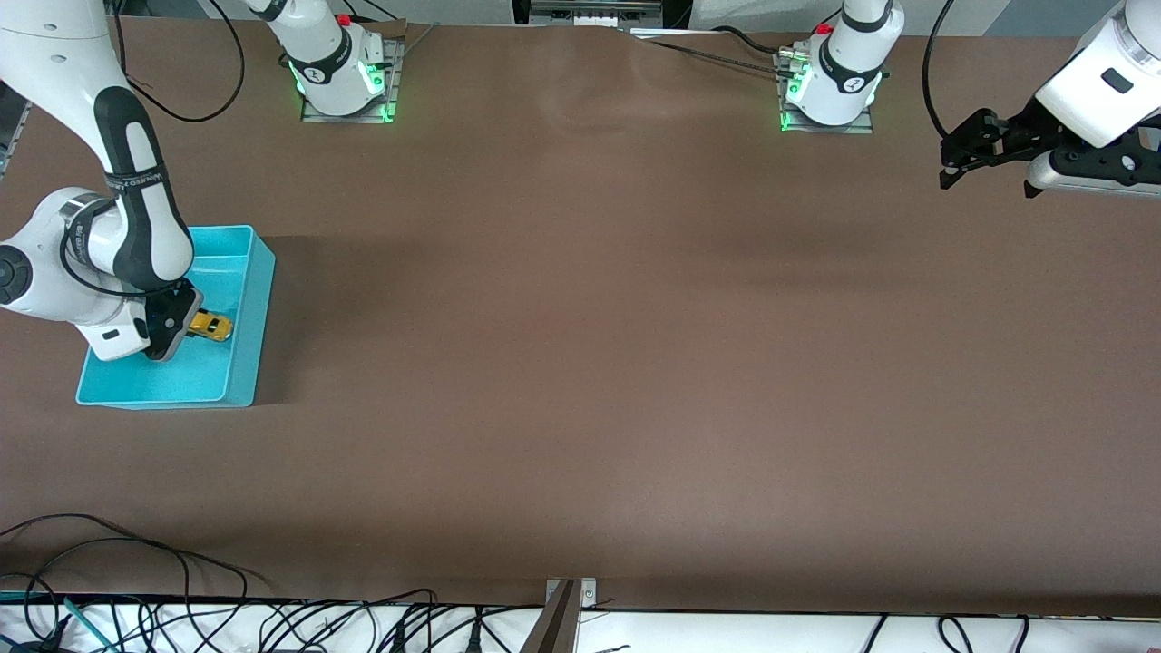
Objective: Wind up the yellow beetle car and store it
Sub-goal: 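Open the right gripper to release the car and lift away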
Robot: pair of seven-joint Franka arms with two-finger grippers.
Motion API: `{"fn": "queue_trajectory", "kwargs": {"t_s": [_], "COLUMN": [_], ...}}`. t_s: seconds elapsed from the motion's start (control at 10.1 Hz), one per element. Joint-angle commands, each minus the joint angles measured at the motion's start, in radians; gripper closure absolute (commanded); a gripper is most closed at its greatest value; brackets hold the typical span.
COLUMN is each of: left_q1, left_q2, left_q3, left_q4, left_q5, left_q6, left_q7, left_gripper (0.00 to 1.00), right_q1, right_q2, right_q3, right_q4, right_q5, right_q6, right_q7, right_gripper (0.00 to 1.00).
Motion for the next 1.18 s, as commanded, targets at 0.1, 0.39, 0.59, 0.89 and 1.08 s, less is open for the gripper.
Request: {"fn": "queue_trajectory", "kwargs": {"t_s": [0.1,0.39,0.59,0.89,1.08], "left_q1": [-0.004,-0.004,-0.004,-0.004,-0.004], "left_q2": [-0.007,-0.008,-0.008,-0.008,-0.008], "left_q3": [0.004,0.002,0.002,0.002,0.002], "left_q4": [0.012,0.012,0.012,0.01,0.01], "left_q5": [0.009,0.009,0.009,0.009,0.01], "left_q6": [-0.011,-0.013,-0.013,-0.013,-0.014], "left_q7": [-0.01,-0.01,-0.01,-0.008,-0.008], "left_gripper": [0.0,0.0,0.0,0.0,0.0], "right_q1": [0.004,0.02,0.04,0.063,0.091], "right_q2": [-0.064,-0.087,-0.087,-0.116,-0.167], "right_q3": [0.02,0.024,0.024,0.024,0.027], "right_q4": [0.086,0.373,0.513,0.612,0.609], "right_q5": [0.022,0.003,-0.015,-0.014,-0.02], "right_q6": [-0.11,-0.505,-0.661,-0.808,-0.816], "right_q7": [0.082,0.443,0.679,0.986,1.124], "right_gripper": [0.38,0.13,0.07,0.0,0.0]}}
